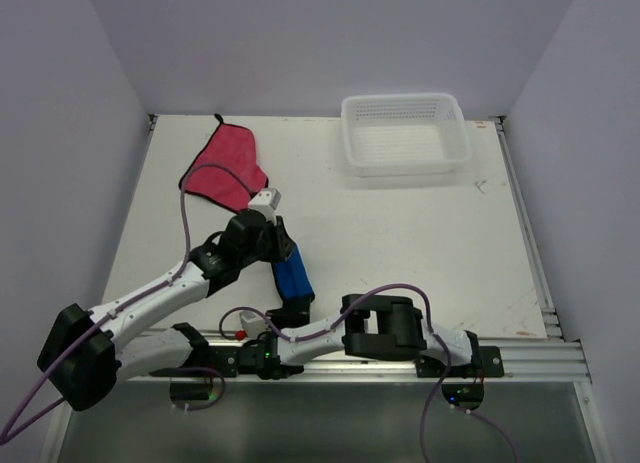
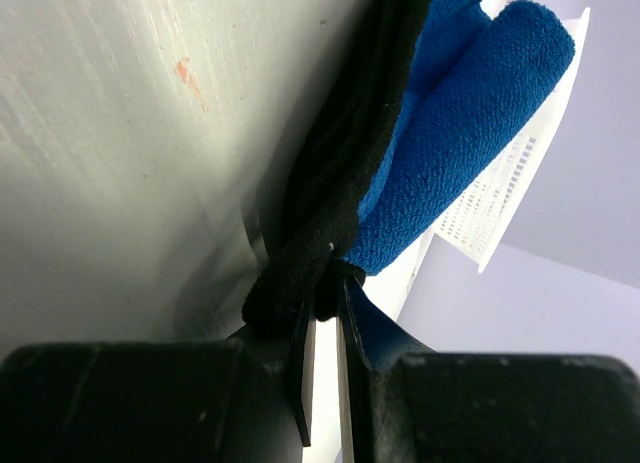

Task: Roll the towels
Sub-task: Roll the towel

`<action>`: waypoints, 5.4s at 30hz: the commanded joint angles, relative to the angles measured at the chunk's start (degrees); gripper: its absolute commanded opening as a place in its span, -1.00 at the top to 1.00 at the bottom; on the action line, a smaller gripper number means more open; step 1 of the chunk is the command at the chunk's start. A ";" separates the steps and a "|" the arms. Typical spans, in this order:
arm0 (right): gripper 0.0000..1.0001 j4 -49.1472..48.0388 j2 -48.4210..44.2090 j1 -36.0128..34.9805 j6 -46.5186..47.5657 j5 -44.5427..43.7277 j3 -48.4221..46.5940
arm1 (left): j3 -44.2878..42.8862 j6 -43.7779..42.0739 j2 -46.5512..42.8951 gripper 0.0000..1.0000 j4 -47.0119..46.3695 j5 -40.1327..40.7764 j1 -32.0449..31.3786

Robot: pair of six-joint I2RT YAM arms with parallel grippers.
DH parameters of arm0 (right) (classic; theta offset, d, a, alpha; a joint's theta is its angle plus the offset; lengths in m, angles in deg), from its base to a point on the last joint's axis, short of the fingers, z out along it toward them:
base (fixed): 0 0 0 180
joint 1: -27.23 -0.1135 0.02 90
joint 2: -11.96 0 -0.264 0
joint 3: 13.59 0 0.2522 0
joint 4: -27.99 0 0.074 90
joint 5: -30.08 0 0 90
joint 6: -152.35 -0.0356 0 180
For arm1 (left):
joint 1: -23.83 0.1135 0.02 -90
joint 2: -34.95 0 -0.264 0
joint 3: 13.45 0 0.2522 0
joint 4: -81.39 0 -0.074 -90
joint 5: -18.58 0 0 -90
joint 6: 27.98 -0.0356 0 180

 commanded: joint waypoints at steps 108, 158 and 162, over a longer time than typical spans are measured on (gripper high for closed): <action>-0.04 -58.50 -45.55 26.45 -52.86 50.74 47.82 | 19.29 6.06 17.78 0.95 -30.02 -6.82 0.44; 1.00 -37.85 -34.92 10.89 -32.56 18.84 37.02 | 7.51 3.95 14.26 0.89 -19.30 -2.60 1.67; 1.00 -33.63 -32.99 8.61 -31.42 13.31 34.12 | 8.65 4.39 14.00 0.89 -19.65 -2.87 1.67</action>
